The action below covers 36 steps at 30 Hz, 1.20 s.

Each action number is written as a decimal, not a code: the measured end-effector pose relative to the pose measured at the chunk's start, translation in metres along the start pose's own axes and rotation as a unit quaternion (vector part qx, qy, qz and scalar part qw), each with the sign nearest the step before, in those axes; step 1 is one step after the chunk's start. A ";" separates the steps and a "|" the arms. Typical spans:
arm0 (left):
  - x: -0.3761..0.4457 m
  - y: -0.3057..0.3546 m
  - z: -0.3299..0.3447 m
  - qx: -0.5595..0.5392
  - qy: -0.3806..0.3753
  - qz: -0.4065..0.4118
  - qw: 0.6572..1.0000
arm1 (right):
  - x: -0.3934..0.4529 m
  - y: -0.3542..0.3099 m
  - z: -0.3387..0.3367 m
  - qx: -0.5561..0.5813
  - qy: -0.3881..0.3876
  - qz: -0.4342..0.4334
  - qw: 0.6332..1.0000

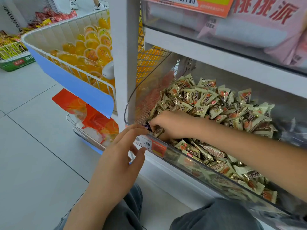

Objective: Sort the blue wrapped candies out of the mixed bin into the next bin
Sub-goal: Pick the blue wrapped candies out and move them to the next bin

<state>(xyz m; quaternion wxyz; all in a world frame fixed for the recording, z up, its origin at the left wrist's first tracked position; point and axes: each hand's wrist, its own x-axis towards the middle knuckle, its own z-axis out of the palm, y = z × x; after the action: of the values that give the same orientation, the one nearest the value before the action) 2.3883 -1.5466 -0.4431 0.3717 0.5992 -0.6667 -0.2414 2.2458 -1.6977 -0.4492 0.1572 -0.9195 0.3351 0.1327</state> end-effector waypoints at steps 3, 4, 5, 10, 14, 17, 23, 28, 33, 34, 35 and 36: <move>-0.001 -0.001 -0.001 -0.003 -0.001 0.002 1.000 | -0.003 0.008 -0.013 0.014 0.057 0.035 0.998; -0.001 -0.001 -0.001 -0.004 -0.002 0.002 1.000 | -0.004 0.014 -0.021 0.017 0.089 0.059 0.994; -0.001 -0.002 -0.001 -0.004 -0.003 0.002 1.000 | -0.006 0.021 -0.028 0.001 0.121 0.082 0.989; -0.001 -0.001 0.000 -0.009 0.004 0.001 1.000 | -0.015 0.019 -0.037 -0.063 0.185 0.048 0.979; -0.001 -0.001 0.000 -0.010 0.006 0.001 1.000 | 0.004 -0.002 -0.008 0.025 0.010 -0.070 0.997; 0.000 0.001 -0.001 -0.009 0.004 0.003 1.000 | 0.013 -0.002 0.006 -0.031 -0.004 -0.085 0.996; 0.001 0.000 0.000 -0.008 0.010 -0.002 1.000 | 0.007 -0.007 0.012 -0.044 0.032 -0.077 0.995; 0.000 0.001 0.000 -0.012 0.010 -0.005 1.000 | 0.011 -0.010 0.011 0.064 0.002 -0.079 0.995; 0.001 -0.001 0.001 -0.010 0.022 -0.009 1.000 | -0.002 -0.001 -0.009 0.267 0.113 0.061 0.955; 0.001 -0.002 0.002 -0.001 0.026 -0.007 1.000 | -0.009 0.003 -0.016 0.289 0.135 0.088 0.944; 0.001 -0.003 0.003 0.010 0.028 -0.007 1.000 | -0.016 0.007 -0.022 0.315 0.149 0.108 0.931; 0.001 -0.004 0.003 0.025 0.029 -0.008 0.999 | -0.023 0.010 -0.027 0.348 0.158 0.125 0.916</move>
<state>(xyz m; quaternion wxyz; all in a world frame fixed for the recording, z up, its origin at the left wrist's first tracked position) 2.3878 -1.5489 -0.4477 0.3735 0.6204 -0.6570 -0.2098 2.2255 -1.7018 -0.4186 0.3945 -0.7662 0.4927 -0.1207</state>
